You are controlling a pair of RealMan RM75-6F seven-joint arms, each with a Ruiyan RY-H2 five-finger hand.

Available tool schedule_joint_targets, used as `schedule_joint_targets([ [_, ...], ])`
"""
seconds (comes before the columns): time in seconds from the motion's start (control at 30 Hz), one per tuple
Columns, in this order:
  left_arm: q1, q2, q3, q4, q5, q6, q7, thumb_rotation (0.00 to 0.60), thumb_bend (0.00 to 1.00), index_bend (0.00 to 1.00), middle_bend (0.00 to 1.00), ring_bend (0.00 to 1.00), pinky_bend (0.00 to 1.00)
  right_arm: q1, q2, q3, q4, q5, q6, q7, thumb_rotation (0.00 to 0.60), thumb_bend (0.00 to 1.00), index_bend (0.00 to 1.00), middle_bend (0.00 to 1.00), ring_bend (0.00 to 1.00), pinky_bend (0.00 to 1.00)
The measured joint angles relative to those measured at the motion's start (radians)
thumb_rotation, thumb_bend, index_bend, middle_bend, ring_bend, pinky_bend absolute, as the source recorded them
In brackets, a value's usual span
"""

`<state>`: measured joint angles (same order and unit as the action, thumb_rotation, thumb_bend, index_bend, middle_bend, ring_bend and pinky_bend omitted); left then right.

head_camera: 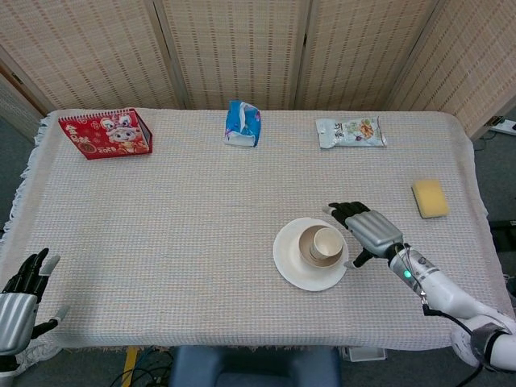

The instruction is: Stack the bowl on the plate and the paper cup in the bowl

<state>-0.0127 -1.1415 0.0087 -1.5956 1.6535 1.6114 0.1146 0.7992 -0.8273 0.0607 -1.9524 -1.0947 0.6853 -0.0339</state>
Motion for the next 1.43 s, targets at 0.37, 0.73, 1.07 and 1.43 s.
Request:
schedule_joint_targets([
  [0.37,-0.004,-0.018,0.020,-0.011,0.044,-0.003,0.048,0.600,0.28,0.00,0.04,0.00,0.29,-0.325,0.220,-0.049,-0.034,-0.515,0.438,0.315,0.600,0.03,0.00,0.00,0.00,0.00],
  [0.73,-0.009,-0.015,0.030,-0.014,0.071,-0.001,0.039,0.600,0.28,0.00,0.04,0.00,0.28,-0.655,-0.066,-0.110,0.405,-0.664,0.932,0.309,0.600,0.02,0.00,0.00,0.00,0.00],
  [1.07,-0.004,-0.010,0.037,-0.009,0.097,0.024,0.020,0.600,0.28,0.00,0.04,0.00,0.29,-0.761,-0.347,-0.117,0.702,-0.645,0.979,0.231,0.600,0.02,0.00,0.00,0.00,0.00],
  [1.43,0.002,-0.011,0.036,0.010,0.099,0.040,0.004,0.600,0.28,0.00,0.04,0.00,0.29,-0.743,-0.357,-0.133,0.687,-0.640,0.909,0.233,0.600,0.02,0.00,0.00,0.00,0.00],
])
